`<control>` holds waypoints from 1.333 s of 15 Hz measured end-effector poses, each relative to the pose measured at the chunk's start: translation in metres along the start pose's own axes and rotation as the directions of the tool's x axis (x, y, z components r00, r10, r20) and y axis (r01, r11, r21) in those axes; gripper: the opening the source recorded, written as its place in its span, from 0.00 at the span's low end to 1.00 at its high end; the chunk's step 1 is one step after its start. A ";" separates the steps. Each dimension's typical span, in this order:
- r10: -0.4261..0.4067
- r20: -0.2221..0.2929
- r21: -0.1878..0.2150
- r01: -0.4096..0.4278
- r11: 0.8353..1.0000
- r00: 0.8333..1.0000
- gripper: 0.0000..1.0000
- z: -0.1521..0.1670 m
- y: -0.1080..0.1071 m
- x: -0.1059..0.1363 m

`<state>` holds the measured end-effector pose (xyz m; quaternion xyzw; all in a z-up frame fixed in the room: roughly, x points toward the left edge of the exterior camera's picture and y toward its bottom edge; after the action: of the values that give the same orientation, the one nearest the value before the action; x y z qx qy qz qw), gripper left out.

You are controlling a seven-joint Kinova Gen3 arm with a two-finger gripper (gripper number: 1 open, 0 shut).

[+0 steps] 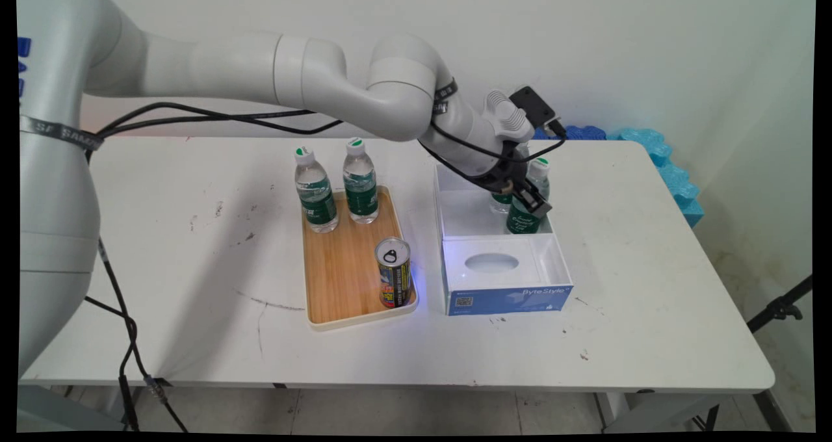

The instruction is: Place the picked object on the tray

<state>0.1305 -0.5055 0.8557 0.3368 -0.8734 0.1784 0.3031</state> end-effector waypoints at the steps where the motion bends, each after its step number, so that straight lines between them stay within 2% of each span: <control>1: 0.001 -0.001 0.002 -0.001 1.000 1.000 0.00 0.002 0.000 0.001; 5: 0.007 -0.003 0.007 -0.007 1.000 1.000 0.00 0.005 0.000 0.002; 9: 0.020 -0.021 -0.001 -0.020 1.000 1.000 0.00 -0.008 0.000 0.005; 16: 0.066 -0.097 -0.024 -0.069 0.997 0.993 0.00 -0.071 -0.013 0.012; 20: 0.088 -0.113 -0.018 -0.091 0.996 0.990 0.00 -0.119 -0.029 0.001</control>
<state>0.1983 -0.4650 0.9489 0.2833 -0.8714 0.2002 0.3470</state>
